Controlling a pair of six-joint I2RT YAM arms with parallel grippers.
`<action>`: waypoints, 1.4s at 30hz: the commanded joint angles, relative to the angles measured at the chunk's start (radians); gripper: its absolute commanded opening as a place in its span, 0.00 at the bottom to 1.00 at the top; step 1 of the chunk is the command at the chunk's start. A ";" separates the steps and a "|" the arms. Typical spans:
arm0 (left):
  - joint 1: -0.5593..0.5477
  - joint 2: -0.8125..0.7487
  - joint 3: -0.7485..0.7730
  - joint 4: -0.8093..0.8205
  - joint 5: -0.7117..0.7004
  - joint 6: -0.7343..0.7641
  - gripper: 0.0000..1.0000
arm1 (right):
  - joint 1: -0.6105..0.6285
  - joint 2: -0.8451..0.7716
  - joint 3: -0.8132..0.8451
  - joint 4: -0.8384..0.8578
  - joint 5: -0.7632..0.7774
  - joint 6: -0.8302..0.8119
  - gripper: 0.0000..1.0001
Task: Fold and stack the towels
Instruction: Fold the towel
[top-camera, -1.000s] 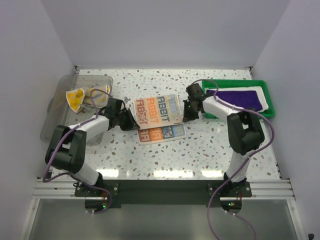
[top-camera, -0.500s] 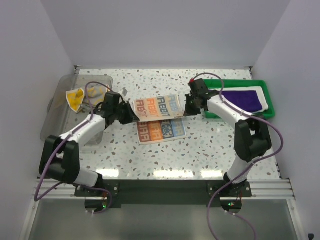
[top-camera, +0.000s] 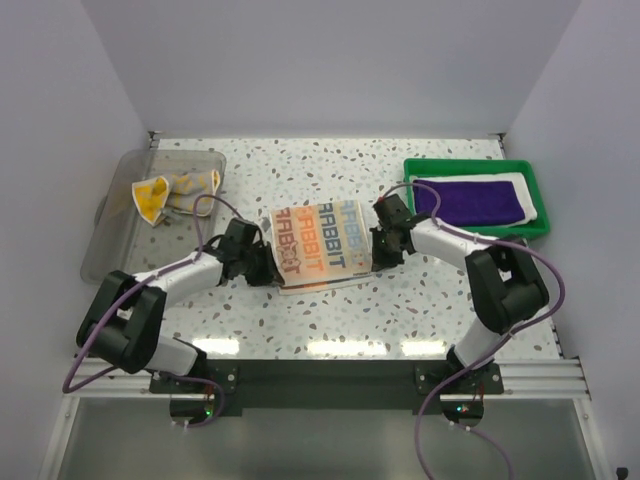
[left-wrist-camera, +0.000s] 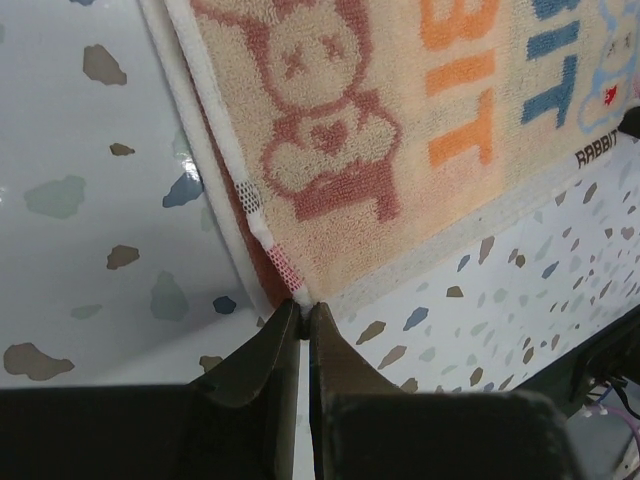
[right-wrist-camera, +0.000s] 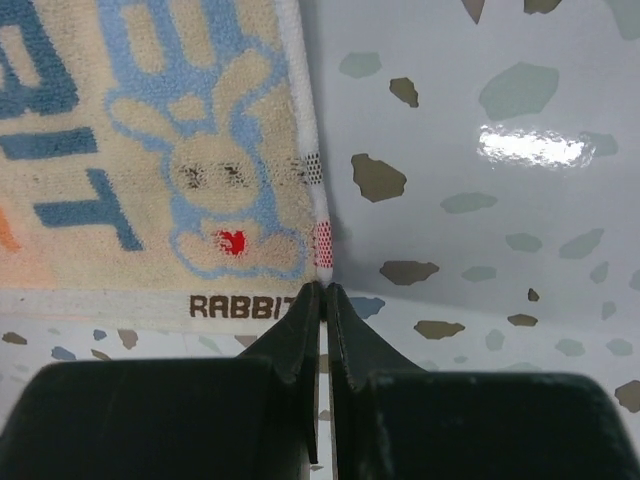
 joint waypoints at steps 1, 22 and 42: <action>0.003 -0.004 -0.017 0.029 -0.038 0.015 0.00 | -0.017 0.016 -0.012 0.055 0.102 -0.007 0.00; -0.008 -0.188 0.152 -0.250 -0.098 0.078 0.00 | 0.004 -0.174 0.093 -0.151 0.062 -0.031 0.00; -0.060 -0.062 -0.060 -0.098 -0.037 0.078 0.04 | 0.014 -0.010 -0.075 0.023 0.113 -0.021 0.00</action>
